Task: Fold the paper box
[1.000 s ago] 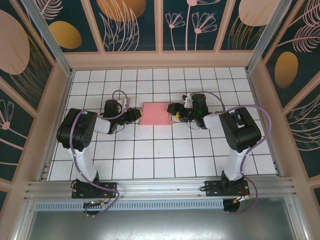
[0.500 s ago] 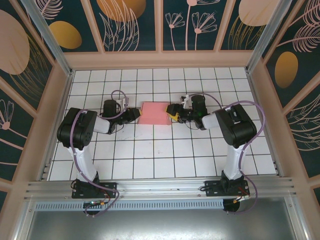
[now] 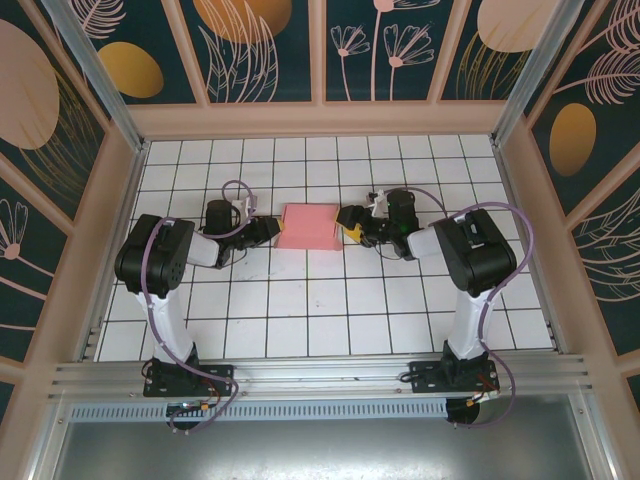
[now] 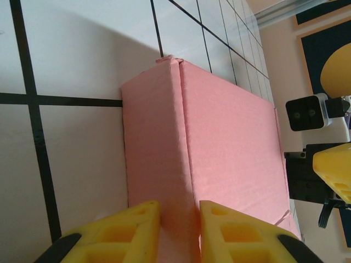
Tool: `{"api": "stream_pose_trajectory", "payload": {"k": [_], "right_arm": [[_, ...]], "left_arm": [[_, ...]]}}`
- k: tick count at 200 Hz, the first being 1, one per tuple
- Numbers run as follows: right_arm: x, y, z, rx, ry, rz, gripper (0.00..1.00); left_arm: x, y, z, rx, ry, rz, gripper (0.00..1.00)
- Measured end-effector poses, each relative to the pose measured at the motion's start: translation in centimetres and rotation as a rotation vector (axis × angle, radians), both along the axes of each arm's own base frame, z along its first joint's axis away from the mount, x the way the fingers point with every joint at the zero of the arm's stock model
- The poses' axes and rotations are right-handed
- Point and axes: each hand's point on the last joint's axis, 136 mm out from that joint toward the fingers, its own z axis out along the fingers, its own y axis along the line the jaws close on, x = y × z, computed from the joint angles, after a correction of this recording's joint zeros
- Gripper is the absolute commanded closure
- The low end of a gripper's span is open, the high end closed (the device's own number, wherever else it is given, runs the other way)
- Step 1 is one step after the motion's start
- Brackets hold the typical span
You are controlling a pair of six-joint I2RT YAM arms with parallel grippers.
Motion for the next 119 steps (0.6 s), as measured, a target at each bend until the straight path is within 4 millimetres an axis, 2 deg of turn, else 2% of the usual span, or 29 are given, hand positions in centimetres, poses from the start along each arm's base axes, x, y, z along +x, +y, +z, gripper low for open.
{"api": "stream_pose_trajectory", "payload": {"k": [57,93,119], "right_arm": [[-0.5,1.5,-0.3,0.032,0.029,0.048,0.31],[-1.0,2.6,0.4,0.058,0.028,0.084,0.48],[-1.0,2.7,0.6,0.073,0.041,0.084,0.52]], "left_arm": [[0.1,0.4,-0.1,-0.014,-0.002,-0.005,0.77],[0.1,0.4,-0.1,-0.014,-0.001,-0.005,0.76],[0.0,0.5,-0.2,-0.016,0.0,-0.004,0.69]]}}
